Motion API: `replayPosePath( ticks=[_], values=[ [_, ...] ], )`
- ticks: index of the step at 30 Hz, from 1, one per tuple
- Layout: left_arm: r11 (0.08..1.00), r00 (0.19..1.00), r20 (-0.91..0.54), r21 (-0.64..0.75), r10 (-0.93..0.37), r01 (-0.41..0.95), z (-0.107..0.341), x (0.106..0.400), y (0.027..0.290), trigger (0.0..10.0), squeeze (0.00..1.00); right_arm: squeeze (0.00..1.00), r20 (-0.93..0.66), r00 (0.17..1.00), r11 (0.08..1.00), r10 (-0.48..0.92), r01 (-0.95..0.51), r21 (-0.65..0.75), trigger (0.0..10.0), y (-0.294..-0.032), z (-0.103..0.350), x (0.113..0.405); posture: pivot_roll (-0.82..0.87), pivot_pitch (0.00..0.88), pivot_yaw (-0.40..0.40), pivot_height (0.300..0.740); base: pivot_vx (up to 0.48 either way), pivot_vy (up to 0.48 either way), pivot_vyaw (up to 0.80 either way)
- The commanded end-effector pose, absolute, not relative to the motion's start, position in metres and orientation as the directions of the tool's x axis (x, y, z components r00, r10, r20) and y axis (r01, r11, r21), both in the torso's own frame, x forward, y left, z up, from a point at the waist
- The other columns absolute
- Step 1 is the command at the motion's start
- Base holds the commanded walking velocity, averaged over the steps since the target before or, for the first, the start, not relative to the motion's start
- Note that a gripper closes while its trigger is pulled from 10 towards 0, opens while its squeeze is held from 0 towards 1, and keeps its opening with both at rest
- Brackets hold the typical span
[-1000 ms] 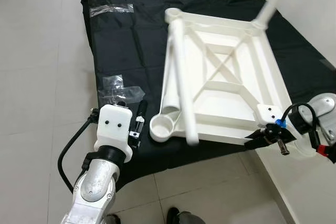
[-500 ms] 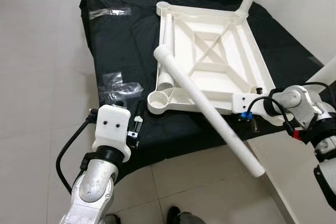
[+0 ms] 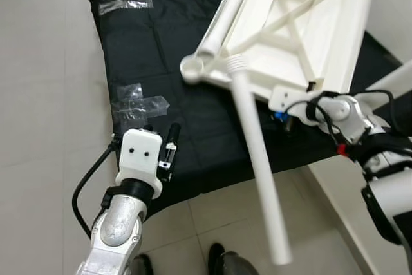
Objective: Building children table
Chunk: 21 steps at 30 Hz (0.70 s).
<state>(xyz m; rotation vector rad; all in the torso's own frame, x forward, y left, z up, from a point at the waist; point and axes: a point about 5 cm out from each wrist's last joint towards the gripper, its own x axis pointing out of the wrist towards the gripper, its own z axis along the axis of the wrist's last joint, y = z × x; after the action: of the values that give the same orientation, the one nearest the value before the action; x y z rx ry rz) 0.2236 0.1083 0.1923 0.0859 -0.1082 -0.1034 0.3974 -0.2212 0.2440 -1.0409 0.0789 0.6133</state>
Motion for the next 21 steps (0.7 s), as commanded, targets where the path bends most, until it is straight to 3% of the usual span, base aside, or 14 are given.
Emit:
replayPosePath(
  ticks=[1, 2, 3, 4, 5, 7, 9, 10, 11, 12, 13, 15, 18, 21],
  values=[
    [0.990, 0.987, 0.106, 0.082, -0.120, 0.112, 0.191, 0.224, 0.105, 10.0, 0.00, 0.00, -0.412, 0.634, 0.299, 0.654, -0.718, -0.629, 0.0, -0.206, 0.263, 0.390, 0.04, 0.193, -0.083, 0.740, 0.000, 0.000, 0.00],
    [0.990, 0.987, 0.108, 0.083, -0.122, 0.113, 0.191, 0.224, 0.104, 10.0, 0.00, 0.00, -0.483, 0.486, 0.244, 0.728, -0.843, -0.480, 0.0, -0.203, 0.257, 0.384, 0.03, 0.195, -0.084, 0.740, 0.000, 0.000, 0.00],
    [0.990, 0.987, 0.108, 0.083, -0.122, 0.113, 0.191, 0.224, 0.104, 10.0, 0.00, 0.00, -0.483, 0.486, 0.244, 0.728, -0.843, -0.480, 0.0, -0.203, 0.257, 0.384, 0.03, 0.195, -0.084, 0.740, 0.000, 0.000, 0.00],
    [0.990, 0.987, 0.108, 0.084, -0.122, 0.113, 0.191, 0.225, 0.104, 10.0, 0.00, 0.00, -0.541, 0.334, 0.165, 0.772, -0.927, -0.337, 0.0, -0.202, 0.252, 0.377, 0.03, 0.196, -0.086, 0.740, 0.000, 0.000, 0.00],
    [0.990, 0.987, 0.108, 0.084, -0.122, 0.113, 0.191, 0.225, 0.104, 10.0, 0.00, 0.00, -0.541, 0.334, 0.165, 0.772, -0.927, -0.337, 0.0, -0.202, 0.252, 0.377, 0.03, 0.196, -0.086, 0.740, 0.000, 0.000, 0.00],
    [0.989, 0.986, 0.114, 0.093, -0.126, 0.116, 0.190, 0.225, 0.102, 10.0, 0.00, 0.00, -0.660, 0.162, 0.013, 0.733, -0.974, -0.225, 0.2, -0.211, 0.246, 0.366, 0.03, 0.196, -0.096, 0.740, 0.000, 0.000, 0.00],
    [0.989, 0.986, 0.114, 0.093, -0.126, 0.116, 0.190, 0.225, 0.102, 10.0, 0.00, 0.00, -0.660, 0.162, 0.013, 0.733, -0.974, -0.225, 0.2, -0.211, 0.246, 0.366, 0.03, 0.196, -0.096, 0.740, 0.000, 0.000, 0.00],
    [0.988, 0.985, 0.114, 0.099, -0.128, 0.117, 0.190, 0.225, 0.101, 10.0, 0.00, 0.00, -0.678, 0.161, 0.010, 0.717, -0.975, -0.221, 1.5, -0.213, 0.248, 0.367, 0.03, 0.198, -0.101, 0.740, 0.000, 0.000, 0.00],
    [0.988, 0.985, 0.114, 0.099, -0.128, 0.117, 0.190, 0.225, 0.101, 10.0, 0.00, 0.00, -0.678, 0.161, 0.010, 0.717, -0.975, -0.221, 1.5, -0.213, 0.248, 0.367, 0.03, 0.198, -0.101, 0.740, 0.000, 0.000, 0.00],
    [0.988, 0.985, 0.114, 0.101, -0.127, 0.116, 0.190, 0.224, 0.101, 10.0, 0.00, 0.00, -0.691, 0.176, 0.016, 0.701, -0.972, -0.233, 3.7, -0.214, 0.252, 0.368, 0.03, 0.198, -0.110, 0.740, 0.000, 0.000, 0.00],
    [0.988, 0.986, 0.116, 0.103, -0.123, 0.111, 0.190, 0.224, 0.102, 10.0, 0.00, 0.00, -0.703, 0.238, 0.028, 0.670, -0.955, -0.296, 10.0, -0.213, 0.256, 0.372, 0.03, 0.201, -0.110, 0.740, 0.000, 0.000, 0.00],
    [0.990, 0.987, 0.115, 0.098, -0.112, 0.101, 0.190, 0.224, 0.104, 10.0, 0.00, 0.00, -0.683, 0.382, 0.064, 0.623, -0.895, -0.442, 10.0, -0.208, 0.260, 0.381, 0.02, 0.201, -0.113, 0.740, 0.000, 0.000, 0.00],
    [0.990, 0.987, 0.112, 0.097, -0.112, 0.101, 0.190, 0.224, 0.103, 10.0, 0.00, 0.00, -0.647, 0.469, 0.090, 0.601, -0.844, -0.529, 10.0, -0.204, 0.262, 0.386, 0.02, 0.201, -0.113, 0.740, 0.000, 0.000, 0.00],
    [0.989, 0.986, 0.114, 0.099, -0.122, 0.111, 0.190, 0.224, 0.101, 10.0, 0.00, 0.00, -0.615, 0.451, 0.078, 0.647, -0.841, -0.535, 10.0, -0.200, 0.268, 0.384, 0.03, 0.202, -0.109, 0.740, 0.000, 0.000, 0.00]
  ],
)
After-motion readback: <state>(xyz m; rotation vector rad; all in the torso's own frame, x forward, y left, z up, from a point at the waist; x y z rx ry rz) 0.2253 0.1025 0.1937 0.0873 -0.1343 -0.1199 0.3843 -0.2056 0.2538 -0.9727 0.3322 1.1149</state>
